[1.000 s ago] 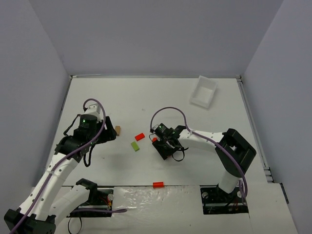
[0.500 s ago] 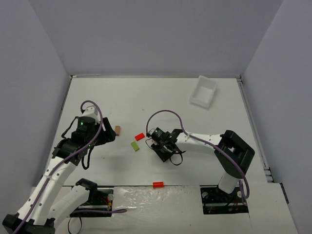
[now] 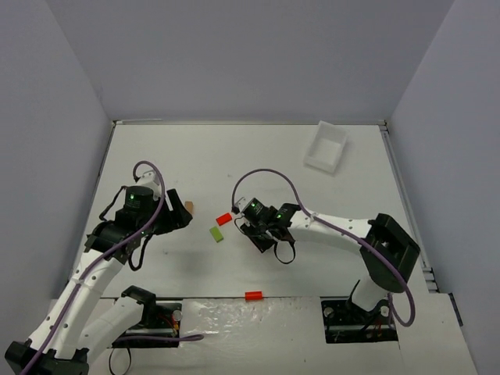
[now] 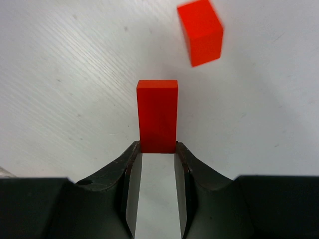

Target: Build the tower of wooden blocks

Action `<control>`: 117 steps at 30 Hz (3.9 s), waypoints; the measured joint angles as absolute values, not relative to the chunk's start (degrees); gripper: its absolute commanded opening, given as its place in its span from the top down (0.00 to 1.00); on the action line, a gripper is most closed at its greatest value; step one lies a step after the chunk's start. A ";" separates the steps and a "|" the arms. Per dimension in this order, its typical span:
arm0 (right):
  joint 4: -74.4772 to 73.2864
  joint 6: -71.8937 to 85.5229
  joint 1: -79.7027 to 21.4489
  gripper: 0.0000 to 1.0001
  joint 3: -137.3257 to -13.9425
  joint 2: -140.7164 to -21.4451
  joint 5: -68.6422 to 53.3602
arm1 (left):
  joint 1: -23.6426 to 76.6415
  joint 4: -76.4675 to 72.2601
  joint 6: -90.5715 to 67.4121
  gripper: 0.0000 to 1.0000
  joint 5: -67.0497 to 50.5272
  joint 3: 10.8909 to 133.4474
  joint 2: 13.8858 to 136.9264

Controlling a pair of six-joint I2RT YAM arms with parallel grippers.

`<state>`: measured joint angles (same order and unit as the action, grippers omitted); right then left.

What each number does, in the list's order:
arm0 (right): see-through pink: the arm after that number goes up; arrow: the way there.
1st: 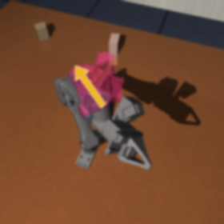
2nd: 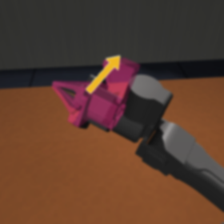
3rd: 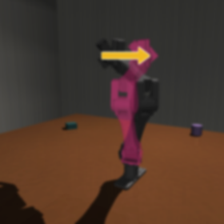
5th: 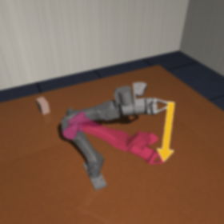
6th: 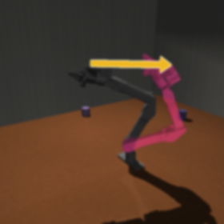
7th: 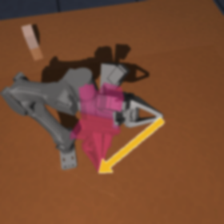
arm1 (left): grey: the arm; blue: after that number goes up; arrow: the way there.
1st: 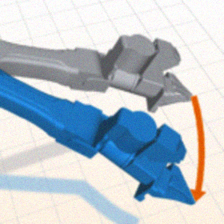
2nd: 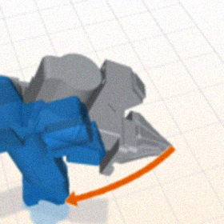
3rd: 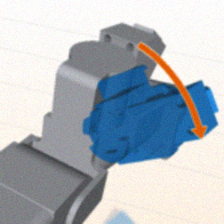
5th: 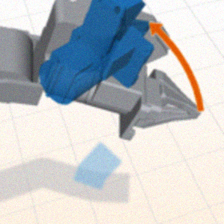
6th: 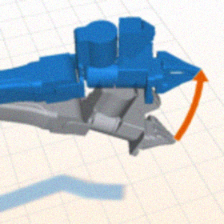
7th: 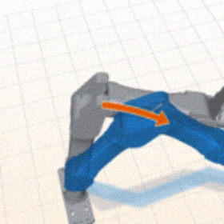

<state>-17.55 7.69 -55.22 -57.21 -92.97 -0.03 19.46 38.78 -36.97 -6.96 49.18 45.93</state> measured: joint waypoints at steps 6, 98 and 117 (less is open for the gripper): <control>-11.90 3.51 -55.22 1.00 -57.66 -76.11 0.01 | 19.47 34.67 -40.96 0.38 -15.63 53.50 49.85; -6.56 -1.41 -51.41 0.09 -50.87 -52.99 3.94 | 20.61 42.78 34.94 1.00 -18.89 71.40 75.37; -8.20 -1.52 -42.28 0.09 -50.87 -57.50 2.53 | 8.37 27.12 44.14 1.00 -40.28 61.58 79.00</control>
<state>-8.20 -1.52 -42.28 -50.87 -57.50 2.53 8.37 27.12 44.14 -40.28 61.58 79.00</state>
